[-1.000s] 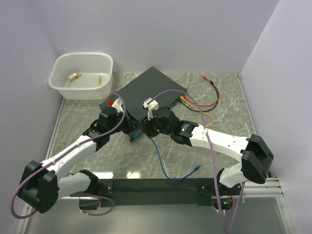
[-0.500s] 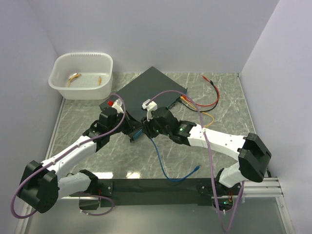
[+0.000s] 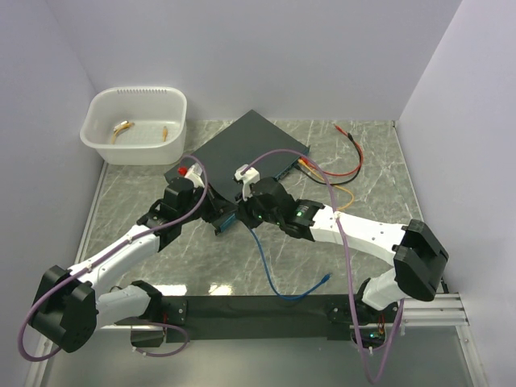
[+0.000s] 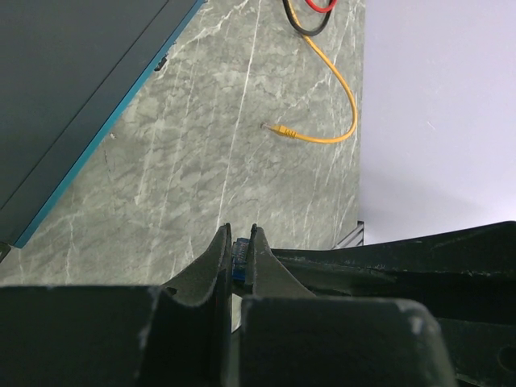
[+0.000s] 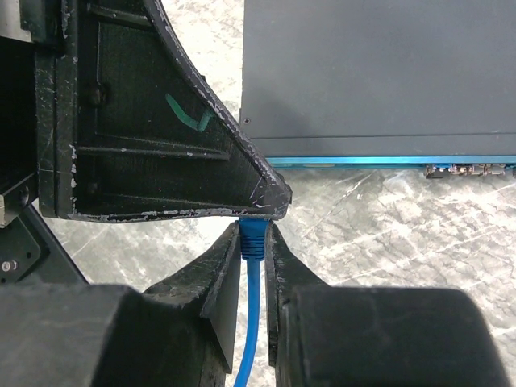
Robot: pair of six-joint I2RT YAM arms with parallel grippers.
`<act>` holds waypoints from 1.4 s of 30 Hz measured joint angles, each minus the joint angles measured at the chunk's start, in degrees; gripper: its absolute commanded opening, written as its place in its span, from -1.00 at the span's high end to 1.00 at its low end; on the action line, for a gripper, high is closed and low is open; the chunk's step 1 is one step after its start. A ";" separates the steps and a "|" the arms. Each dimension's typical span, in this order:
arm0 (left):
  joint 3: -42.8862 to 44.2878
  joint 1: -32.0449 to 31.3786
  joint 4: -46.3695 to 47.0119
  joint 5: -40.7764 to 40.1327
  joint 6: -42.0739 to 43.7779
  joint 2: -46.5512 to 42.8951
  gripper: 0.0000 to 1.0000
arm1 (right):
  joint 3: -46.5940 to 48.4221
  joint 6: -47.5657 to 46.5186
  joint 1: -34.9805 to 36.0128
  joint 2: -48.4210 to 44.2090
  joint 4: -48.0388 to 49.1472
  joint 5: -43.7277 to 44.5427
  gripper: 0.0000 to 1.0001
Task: Insert the plug into the switch port
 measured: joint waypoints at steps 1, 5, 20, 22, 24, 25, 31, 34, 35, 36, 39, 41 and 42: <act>-0.02 0.00 0.00 -0.02 0.02 0.00 0.82 | 0.00 0.00 0.00 0.02 -0.02 0.00 1.00; -0.15 0.00 -0.35 -0.52 0.50 0.00 0.50 | -0.76 0.07 -0.09 0.04 0.74 -0.02 1.00; -5.25 -0.11 -8.04 -13.31 5.60 -3.56 0.16 | -7.28 2.16 -4.83 3.85 -1.09 1.31 1.00; -5.79 -0.11 -8.76 -14.73 5.99 -3.54 0.16 | -7.17 2.34 -5.27 5.53 -1.29 1.33 1.00; -6.47 -0.11 -8.87 -15.96 6.29 -3.45 0.16 | -6.58 2.40 -5.55 7.52 -1.64 1.36 1.00; -6.82 -0.11 -8.87 -16.46 6.47 -3.26 0.17 | -5.95 2.40 -5.68 8.68 -1.86 1.51 1.00; -7.45 -0.11 -8.79 -18.29 7.37 -0.68 0.18 | -2.47 2.56 -6.97 14.27 -2.45 2.23 1.00; -7.45 -0.11 -8.63 -18.78 8.11 0.02 0.19 | -0.44 2.56 -8.35 16.02 -2.75 2.32 1.00; -7.45 -0.11 -8.63 -18.88 8.22 0.22 0.20 | 0.37 2.56 -8.81 16.63 -2.80 2.36 1.00; -7.45 -0.11 -8.61 -18.93 8.35 0.46 0.21 | 1.01 2.54 -9.16 17.11 -2.84 2.38 1.00; -7.48 -0.11 -8.37 -18.93 8.74 1.16 0.22 | 3.23 2.47 -10.14 18.49 -3.06 2.32 1.00; -7.69 -0.11 -8.15 -18.93 9.11 1.31 0.22 | 4.90 2.29 -10.45 19.74 -3.08 2.32 1.00; -7.76 -0.11 -8.13 -18.91 9.20 1.33 0.22 | 5.81 2.21 -10.62 20.50 -3.15 2.29 1.00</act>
